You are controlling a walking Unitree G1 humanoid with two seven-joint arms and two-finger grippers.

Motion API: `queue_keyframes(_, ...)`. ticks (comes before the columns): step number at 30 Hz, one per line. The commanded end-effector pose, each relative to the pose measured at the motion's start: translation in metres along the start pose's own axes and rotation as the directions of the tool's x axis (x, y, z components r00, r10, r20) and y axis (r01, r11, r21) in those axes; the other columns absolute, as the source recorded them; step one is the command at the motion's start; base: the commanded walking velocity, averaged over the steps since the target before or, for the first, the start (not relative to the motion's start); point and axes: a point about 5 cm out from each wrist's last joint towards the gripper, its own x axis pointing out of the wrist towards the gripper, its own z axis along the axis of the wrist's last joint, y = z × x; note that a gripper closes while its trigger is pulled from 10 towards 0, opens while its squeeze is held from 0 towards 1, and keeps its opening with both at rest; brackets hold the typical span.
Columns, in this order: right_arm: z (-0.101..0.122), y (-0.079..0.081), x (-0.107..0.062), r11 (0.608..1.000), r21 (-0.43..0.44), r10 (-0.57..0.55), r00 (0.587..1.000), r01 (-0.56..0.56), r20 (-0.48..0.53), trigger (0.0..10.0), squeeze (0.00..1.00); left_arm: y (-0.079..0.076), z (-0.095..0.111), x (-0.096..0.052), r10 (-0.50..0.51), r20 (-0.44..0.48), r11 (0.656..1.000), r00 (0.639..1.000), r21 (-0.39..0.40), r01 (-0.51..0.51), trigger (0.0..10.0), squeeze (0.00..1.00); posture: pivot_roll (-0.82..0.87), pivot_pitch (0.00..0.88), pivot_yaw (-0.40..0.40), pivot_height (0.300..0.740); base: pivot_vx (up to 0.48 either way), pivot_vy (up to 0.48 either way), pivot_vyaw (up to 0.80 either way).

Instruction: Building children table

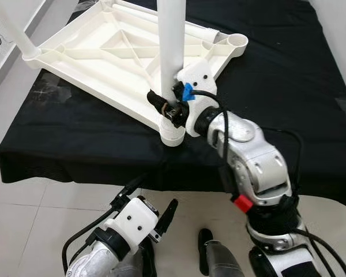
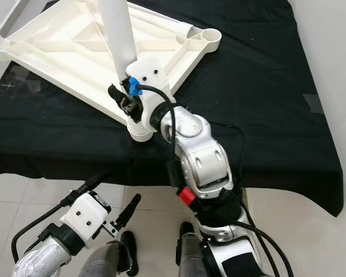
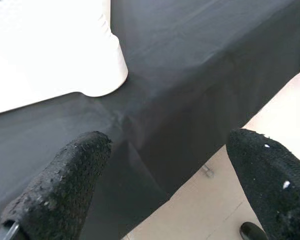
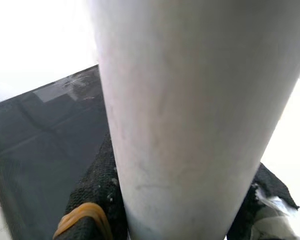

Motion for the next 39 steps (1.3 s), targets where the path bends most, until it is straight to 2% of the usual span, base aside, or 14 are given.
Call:
queue_keyframes(1,-0.063,0.002,0.003,0.995,0.084,-0.030,0.946,0.060,-0.323,10.0,0.00,-0.005,-0.007,-0.003,-0.013,-0.032,1.000,0.999,-0.010,0.013,10.0,0.00,0.00,0.394,0.022,0.740,0.000,0.000,0.00)
queue_keyframes(12,-0.066,-0.001,-0.001,0.987,0.091,-0.095,0.937,0.133,-0.337,10.0,0.00,-0.004,-0.007,-0.003,-0.007,-0.030,1.000,1.000,-0.008,0.007,10.0,0.00,0.00,0.397,0.021,0.740,0.000,0.000,0.00)
queue_keyframes(21,-0.080,-0.001,-0.011,0.954,0.134,-0.202,0.906,0.268,-0.373,10.0,0.00,-0.003,-0.007,-0.002,-0.010,-0.030,1.000,0.999,-0.005,0.009,10.0,0.00,0.00,0.396,0.031,0.740,0.000,0.000,0.00)
queue_keyframes(39,-0.079,0.003,-0.010,0.944,0.134,-0.235,0.900,0.301,-0.366,10.0,0.00,-0.002,-0.008,-0.001,-0.012,-0.030,1.000,0.999,-0.002,0.011,10.0,0.00,0.00,0.390,0.033,0.740,0.000,0.000,0.00)
